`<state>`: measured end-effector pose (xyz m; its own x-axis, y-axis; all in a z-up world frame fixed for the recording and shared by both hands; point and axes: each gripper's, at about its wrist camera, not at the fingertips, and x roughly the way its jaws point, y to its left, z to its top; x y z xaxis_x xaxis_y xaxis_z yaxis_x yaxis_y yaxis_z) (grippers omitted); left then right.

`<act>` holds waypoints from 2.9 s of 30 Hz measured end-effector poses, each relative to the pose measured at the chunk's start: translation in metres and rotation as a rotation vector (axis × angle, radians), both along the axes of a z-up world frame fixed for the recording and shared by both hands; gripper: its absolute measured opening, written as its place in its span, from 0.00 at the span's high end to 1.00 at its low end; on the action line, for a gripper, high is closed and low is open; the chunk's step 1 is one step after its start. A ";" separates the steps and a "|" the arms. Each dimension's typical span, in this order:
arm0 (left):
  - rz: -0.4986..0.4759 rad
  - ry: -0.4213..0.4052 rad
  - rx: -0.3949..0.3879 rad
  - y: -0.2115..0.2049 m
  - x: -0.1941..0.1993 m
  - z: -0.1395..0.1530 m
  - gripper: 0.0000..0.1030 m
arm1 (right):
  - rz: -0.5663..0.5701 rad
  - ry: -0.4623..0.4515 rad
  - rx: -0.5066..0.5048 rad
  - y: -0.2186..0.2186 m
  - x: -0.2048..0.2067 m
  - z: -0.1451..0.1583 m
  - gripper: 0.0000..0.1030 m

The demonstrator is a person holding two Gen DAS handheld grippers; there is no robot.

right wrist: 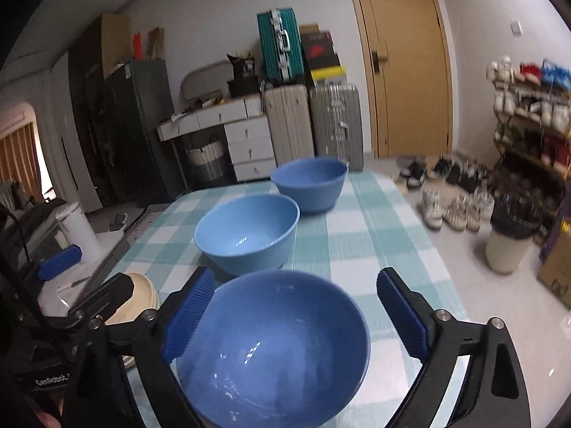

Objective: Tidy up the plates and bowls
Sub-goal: 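Carry the held blue bowl with the right gripper toward the left gripper, then close the left gripper on the blue bowl rim while the right gripper holds it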

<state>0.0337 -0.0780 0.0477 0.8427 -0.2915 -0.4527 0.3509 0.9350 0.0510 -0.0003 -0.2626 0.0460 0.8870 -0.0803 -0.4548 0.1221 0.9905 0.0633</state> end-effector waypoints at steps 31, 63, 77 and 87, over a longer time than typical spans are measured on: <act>0.202 0.260 -0.147 0.033 0.103 0.012 0.00 | -0.006 -0.229 -0.250 0.002 -0.019 0.042 0.01; 0.122 0.847 -0.087 -0.017 0.289 -0.079 0.00 | 0.126 0.632 0.412 -0.103 0.293 -0.046 0.01; 0.008 0.890 -0.085 -0.034 0.290 -0.086 0.28 | 0.121 0.770 0.566 -0.096 0.308 -0.092 0.49; 0.019 0.908 -0.092 -0.030 0.292 -0.089 0.66 | 0.142 0.788 0.528 -0.085 0.312 -0.094 0.79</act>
<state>0.3260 -0.1079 -0.0415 0.1791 -0.3492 -0.9198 0.2044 0.9277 -0.3124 0.3118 -0.3478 -0.0476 0.2967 0.3906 -0.8714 0.2018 0.8663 0.4570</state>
